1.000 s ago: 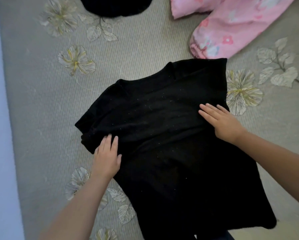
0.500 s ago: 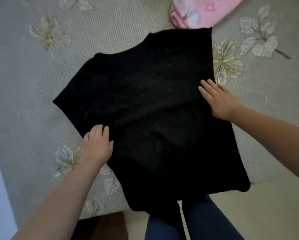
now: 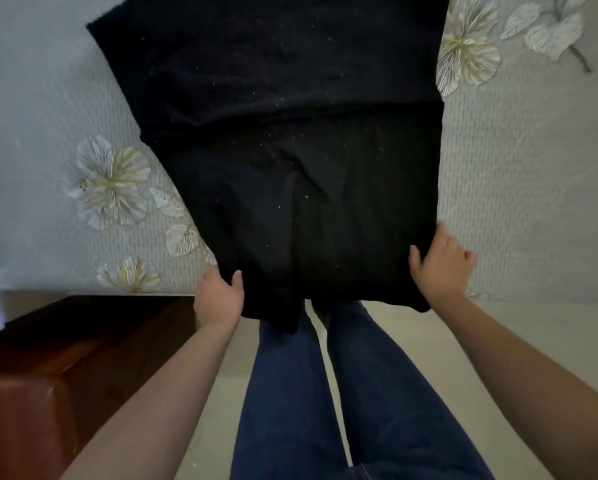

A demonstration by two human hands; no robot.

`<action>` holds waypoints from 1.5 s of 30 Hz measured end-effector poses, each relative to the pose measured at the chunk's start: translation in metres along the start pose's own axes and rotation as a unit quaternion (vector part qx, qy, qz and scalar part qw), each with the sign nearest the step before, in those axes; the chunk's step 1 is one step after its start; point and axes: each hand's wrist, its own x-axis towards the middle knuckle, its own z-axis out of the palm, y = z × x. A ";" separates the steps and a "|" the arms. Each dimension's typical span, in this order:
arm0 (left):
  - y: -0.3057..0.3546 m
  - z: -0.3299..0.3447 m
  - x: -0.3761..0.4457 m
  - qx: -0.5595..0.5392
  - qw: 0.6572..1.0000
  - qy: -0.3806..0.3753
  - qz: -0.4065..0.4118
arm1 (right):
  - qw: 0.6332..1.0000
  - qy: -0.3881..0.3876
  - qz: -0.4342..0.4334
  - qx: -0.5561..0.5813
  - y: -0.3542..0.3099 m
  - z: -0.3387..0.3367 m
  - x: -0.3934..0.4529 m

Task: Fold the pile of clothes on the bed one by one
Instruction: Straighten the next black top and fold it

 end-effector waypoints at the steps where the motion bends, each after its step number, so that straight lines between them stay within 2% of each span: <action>1: -0.006 0.004 -0.005 -0.014 1.000 0.013 0.002 | 1.000 -0.005 0.004 0.004 0.002 0.006 -0.009; 5: -0.020 0.008 -0.015 -0.035 0.997 0.071 0.007 | 0.999 -0.022 -0.007 0.035 0.016 0.014 -0.038; 7: -0.032 -0.001 -0.013 -0.046 0.993 0.107 -0.009 | 0.999 -0.005 -0.031 0.034 0.029 0.006 -0.039; 10: -0.053 -0.018 -0.005 -0.047 0.988 0.141 -0.035 | 1.000 0.020 -0.016 0.012 0.050 -0.015 -0.031; 15: -0.073 -0.009 0.005 -0.055 0.994 0.093 0.027 | 0.998 0.000 -0.005 -0.059 0.051 -0.006 -0.026; 17: -0.078 0.002 0.008 -0.084 0.994 0.063 0.042 | 0.998 0.029 0.000 -0.064 0.044 0.006 -0.029; 19: -0.084 0.010 0.009 -0.111 0.992 0.034 0.048 | 0.988 0.102 -0.079 -0.079 0.041 0.017 -0.042; 21: -0.091 0.017 0.009 -0.135 0.989 -0.004 0.057 | 0.954 0.159 -0.230 -0.109 0.040 0.030 -0.061; 24: -0.106 0.026 0.009 -0.189 0.977 -0.079 0.056 | 0.887 0.113 -0.384 -0.231 0.041 0.059 -0.085; 26: -0.120 0.032 0.008 -0.222 0.971 -0.084 0.033 | 0.870 0.053 -0.394 -0.292 0.042 0.070 -0.086; 27: -0.126 0.033 0.006 -0.258 0.962 -0.086 0.010 | 0.865 0.048 -0.389 -0.312 0.041 0.073 -0.085; 30: -0.143 0.032 -0.003 -0.406 0.906 -0.094 -0.067 | 0.850 0.088 -0.421 -0.305 0.049 0.080 -0.072; 32: -0.148 0.026 -0.010 -0.423 0.901 -0.063 -0.077 | 0.832 0.129 -0.449 -0.299 0.053 0.078 -0.062; 35: -0.148 0.015 -0.023 -0.409 0.910 -0.013 -0.066 | 0.798 0.167 -0.482 -0.320 0.059 0.077 -0.052; 36: -0.148 0.011 -0.027 -0.374 0.927 0.013 -0.031 | 0.796 0.174 -0.482 -0.321 0.060 0.077 -0.052; 38: -0.149 0.004 -0.038 -0.207 0.969 0.088 0.099 | 0.798 0.189 -0.480 -0.313 0.061 0.079 -0.053; 40: -0.152 0.000 -0.047 -0.051 0.965 0.128 0.224 | 0.813 0.182 -0.470 -0.291 0.062 0.078 -0.056; 41: -0.153 -0.001 -0.053 0.001 0.960 0.126 0.249 | 0.823 0.173 -0.464 -0.279 0.062 0.075 -0.060; 43: -0.150 -0.004 -0.058 0.036 0.967 0.105 0.229 | 0.845 0.136 -0.443 -0.266 0.059 0.074 -0.068; 45: -0.143 -0.009 -0.060 -0.028 0.988 0.061 0.139 | 0.874 0.094 -0.403 -0.256 0.048 0.074 -0.079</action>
